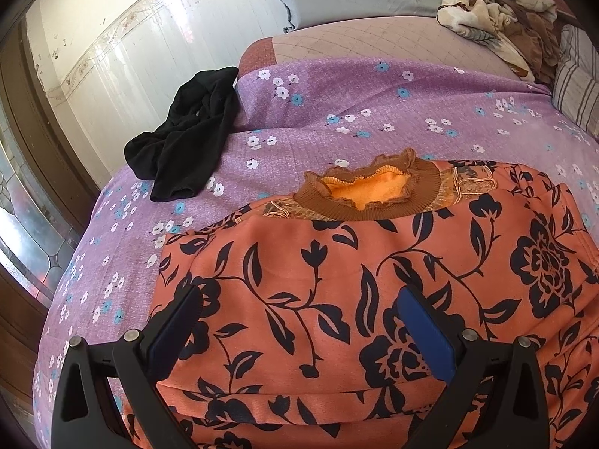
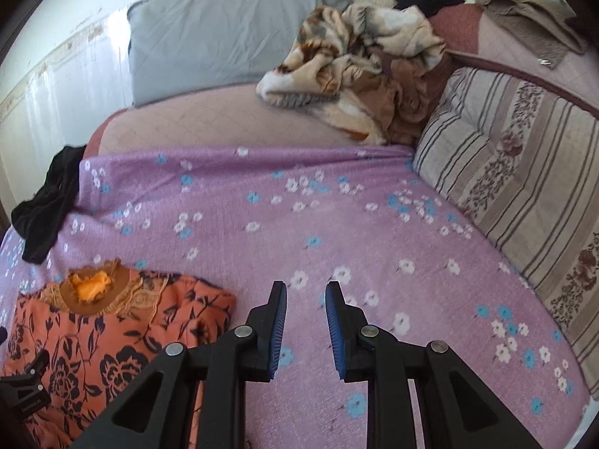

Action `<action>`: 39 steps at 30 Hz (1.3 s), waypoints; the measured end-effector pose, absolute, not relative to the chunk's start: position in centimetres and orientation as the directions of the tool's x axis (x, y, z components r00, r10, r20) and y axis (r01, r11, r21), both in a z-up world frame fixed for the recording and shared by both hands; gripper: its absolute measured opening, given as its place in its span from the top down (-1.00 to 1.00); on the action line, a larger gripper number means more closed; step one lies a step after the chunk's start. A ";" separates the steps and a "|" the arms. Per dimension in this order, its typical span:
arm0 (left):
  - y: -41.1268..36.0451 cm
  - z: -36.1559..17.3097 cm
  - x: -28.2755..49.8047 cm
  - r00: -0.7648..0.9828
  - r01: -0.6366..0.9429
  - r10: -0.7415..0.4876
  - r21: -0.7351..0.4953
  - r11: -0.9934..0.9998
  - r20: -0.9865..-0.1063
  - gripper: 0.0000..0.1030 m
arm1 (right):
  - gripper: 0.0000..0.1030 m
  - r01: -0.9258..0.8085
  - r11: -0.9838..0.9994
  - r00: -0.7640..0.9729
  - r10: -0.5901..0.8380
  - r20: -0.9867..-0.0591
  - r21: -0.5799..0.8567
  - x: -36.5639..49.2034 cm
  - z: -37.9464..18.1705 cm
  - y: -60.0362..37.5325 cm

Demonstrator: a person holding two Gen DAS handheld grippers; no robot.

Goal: Fold small clothes

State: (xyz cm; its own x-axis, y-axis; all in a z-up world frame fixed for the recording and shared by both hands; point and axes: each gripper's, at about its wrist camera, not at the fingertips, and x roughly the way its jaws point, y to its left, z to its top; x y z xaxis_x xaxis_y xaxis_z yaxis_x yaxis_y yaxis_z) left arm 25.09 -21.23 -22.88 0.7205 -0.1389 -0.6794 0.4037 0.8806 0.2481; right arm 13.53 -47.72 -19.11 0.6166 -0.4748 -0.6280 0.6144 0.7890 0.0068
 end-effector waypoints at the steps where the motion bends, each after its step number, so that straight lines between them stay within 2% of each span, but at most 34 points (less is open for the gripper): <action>1: -21.3 -23.0 25.1 0.720 0.406 -0.139 0.250 0.879 -0.680 -1.00 | 0.52 0.603 0.798 0.617 -0.467 -0.634 -0.001 13.8 -19.4 -47.3; 6: -21.7 -23.3 25.0 0.717 0.413 -0.137 0.257 0.874 -0.684 -1.00 | 0.52 0.539 0.840 0.616 -0.444 -0.651 -0.062 15.3 -20.4 -44.9; 23: -21.5 -23.1 25.3 0.721 0.402 -0.133 0.255 0.879 -0.680 -1.00 | 0.52 0.377 0.919 0.689 -0.359 -0.630 -0.112 17.2 -20.9 -38.8; 39: -17.7 -21.4 27.7 0.737 0.299 -0.093 0.199 0.933 -0.670 -1.00 | 0.52 0.281 0.942 0.720 -0.333 -0.608 -0.183 18.2 -20.7 -33.8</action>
State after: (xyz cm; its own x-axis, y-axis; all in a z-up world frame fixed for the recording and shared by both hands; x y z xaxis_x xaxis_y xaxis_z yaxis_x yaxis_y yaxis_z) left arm 27.70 -17.72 -21.37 0.7365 -0.0929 -0.6700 0.2989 0.9333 0.1992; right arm 18.21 -33.78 -20.70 0.7201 -0.3335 -0.6085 0.2814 0.9419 -0.1831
